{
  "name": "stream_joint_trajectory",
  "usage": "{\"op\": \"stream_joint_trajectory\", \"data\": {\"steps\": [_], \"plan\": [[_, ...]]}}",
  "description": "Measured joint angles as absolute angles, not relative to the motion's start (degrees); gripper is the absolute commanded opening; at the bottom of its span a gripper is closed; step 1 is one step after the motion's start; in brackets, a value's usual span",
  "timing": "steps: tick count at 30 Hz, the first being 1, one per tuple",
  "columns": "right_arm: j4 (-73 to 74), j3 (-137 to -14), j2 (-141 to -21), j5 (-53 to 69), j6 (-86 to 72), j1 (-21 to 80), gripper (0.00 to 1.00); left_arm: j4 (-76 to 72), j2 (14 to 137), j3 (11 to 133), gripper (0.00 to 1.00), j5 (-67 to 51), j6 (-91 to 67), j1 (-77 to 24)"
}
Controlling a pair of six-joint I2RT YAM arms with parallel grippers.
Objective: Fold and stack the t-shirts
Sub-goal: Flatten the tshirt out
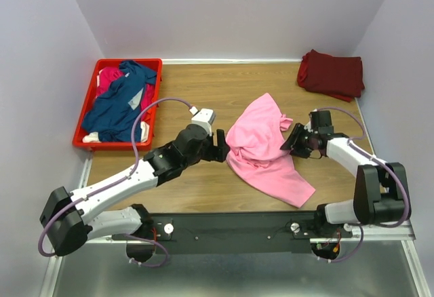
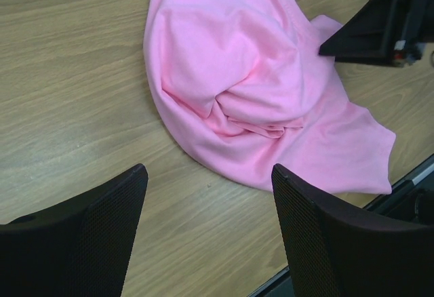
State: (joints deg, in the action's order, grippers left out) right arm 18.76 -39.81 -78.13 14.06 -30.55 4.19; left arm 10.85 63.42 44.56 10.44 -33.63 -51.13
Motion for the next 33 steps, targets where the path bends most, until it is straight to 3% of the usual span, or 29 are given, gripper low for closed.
{"op": "stream_joint_trajectory", "data": {"steps": [11,33], "plan": [[8.62,-36.62,-81.52,19.55,-33.56,4.19,0.49,13.5,59.86,43.59,0.83,10.46,-34.79,-51.13],[7.81,-36.73,-74.13,23.7,-35.57,4.19,0.42,15.09,59.79,43.03,0.84,10.59,-36.75,-51.13]]}}
